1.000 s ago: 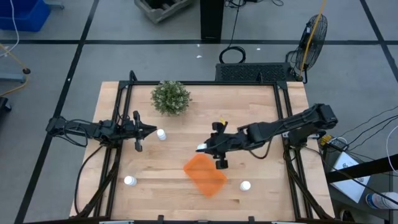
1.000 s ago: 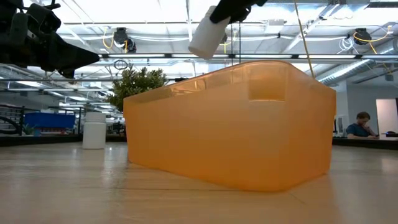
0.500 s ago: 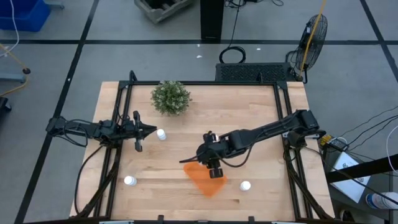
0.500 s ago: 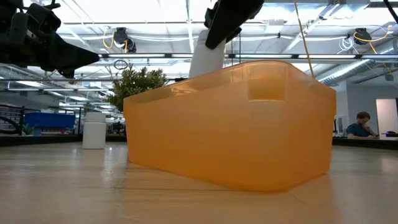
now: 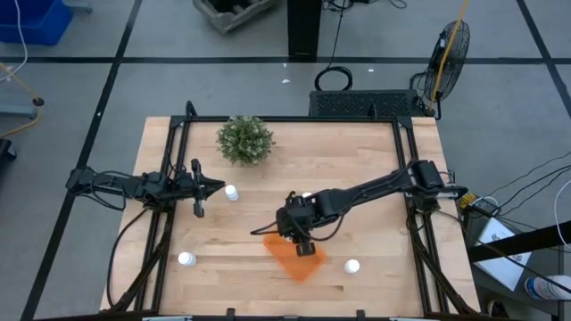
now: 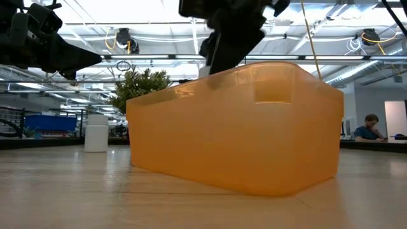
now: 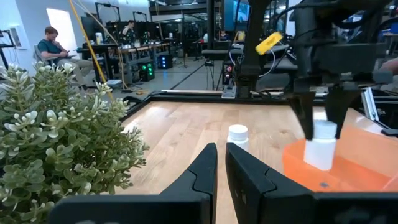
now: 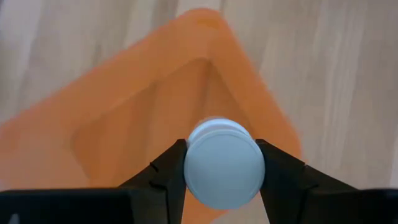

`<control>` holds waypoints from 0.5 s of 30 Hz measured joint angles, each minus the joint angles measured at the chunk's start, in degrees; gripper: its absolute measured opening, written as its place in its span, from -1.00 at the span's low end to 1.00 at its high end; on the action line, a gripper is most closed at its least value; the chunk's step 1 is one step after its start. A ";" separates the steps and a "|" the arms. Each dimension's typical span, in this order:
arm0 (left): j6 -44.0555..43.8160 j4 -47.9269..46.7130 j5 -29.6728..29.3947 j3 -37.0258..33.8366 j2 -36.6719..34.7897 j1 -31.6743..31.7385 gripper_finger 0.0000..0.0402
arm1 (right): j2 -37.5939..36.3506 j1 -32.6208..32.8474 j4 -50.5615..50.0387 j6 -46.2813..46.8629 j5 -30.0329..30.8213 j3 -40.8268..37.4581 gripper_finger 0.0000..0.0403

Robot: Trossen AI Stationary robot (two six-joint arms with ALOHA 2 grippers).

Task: Pick and place pill bottles into a basket
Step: Put the white medicine bottle into the orange bin

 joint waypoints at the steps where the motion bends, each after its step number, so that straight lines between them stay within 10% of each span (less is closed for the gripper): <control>1: -0.01 0.00 0.00 0.00 0.00 0.01 -0.81 | 0.40 -0.37 0.41 -0.41 -0.06 0.00 -0.29; 15: 0.37 -0.04 -0.03 0.04 0.00 0.01 -0.81 | 0.87 -4.53 5.95 -1.58 -5.69 -4.77 -0.29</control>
